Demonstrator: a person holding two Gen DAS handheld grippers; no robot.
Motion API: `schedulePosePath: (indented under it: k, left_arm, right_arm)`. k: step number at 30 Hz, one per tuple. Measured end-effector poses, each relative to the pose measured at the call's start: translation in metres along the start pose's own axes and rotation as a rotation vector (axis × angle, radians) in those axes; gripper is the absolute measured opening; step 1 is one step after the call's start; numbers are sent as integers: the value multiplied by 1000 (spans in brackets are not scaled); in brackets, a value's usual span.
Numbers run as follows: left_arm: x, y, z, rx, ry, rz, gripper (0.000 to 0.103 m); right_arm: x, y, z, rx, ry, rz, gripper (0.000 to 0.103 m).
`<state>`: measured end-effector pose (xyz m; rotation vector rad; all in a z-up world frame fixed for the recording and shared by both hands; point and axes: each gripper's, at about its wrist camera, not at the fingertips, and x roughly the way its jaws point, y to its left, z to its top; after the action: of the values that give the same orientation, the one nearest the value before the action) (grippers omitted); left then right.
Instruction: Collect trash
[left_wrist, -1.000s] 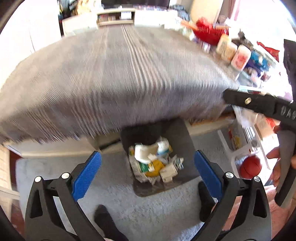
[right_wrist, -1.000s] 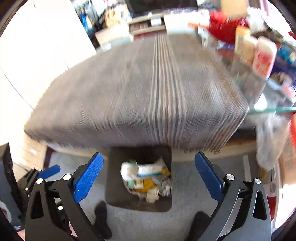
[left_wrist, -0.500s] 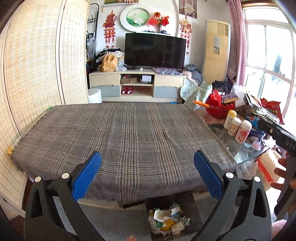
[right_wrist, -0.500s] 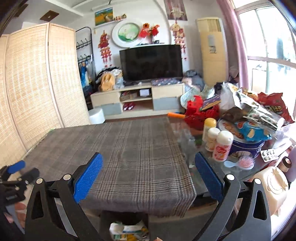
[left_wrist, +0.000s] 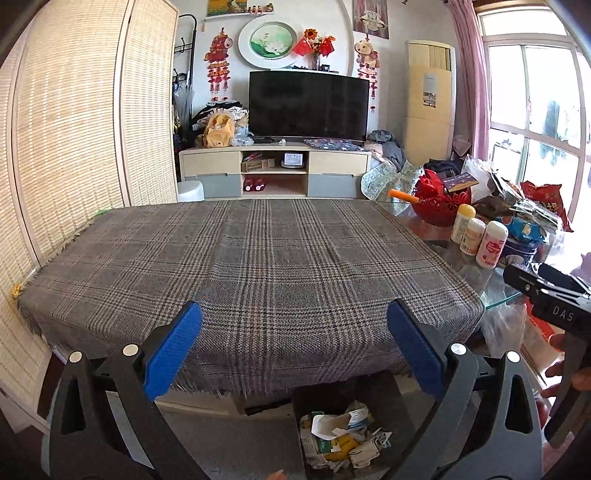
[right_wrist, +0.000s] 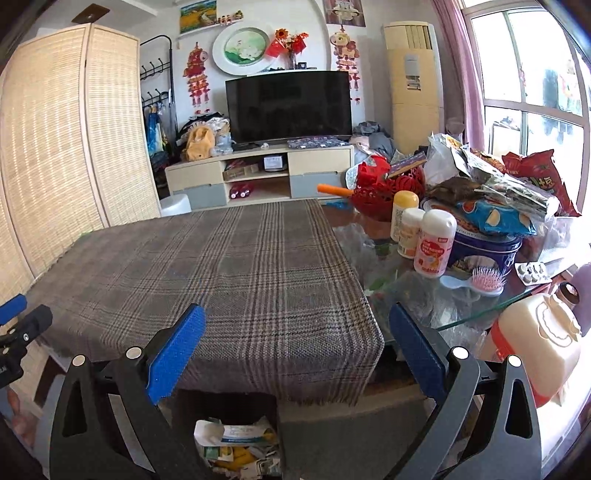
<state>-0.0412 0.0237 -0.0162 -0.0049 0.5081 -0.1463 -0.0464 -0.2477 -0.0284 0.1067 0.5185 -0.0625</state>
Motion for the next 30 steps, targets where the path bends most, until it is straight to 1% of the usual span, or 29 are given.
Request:
schedulePosePath:
  k: [2, 5, 8, 16, 21, 30]
  left_arm:
    - [3, 0, -3, -14, 14, 0, 95]
    - [10, -3, -4, -6, 27, 3, 95]
    - [11, -5, -2, 3, 23, 5, 95]
    - [13, -12, -1, 22, 21, 18, 95]
    - [14, -15, -3, 34, 23, 27, 95]
    - [18, -18, -6, 44, 35, 34, 95]
  right_arm:
    - [2, 5, -3, -12, 13, 11, 100]
    - [5, 13, -8, -48, 33, 12, 100]
    - [5, 14, -9, -38, 53, 20, 100]
    - [3, 8, -11, -18, 66, 23, 100]
    - [1, 9, -8, -14, 57, 23, 100]
    - [3, 11, -10, -8, 81, 33, 100]
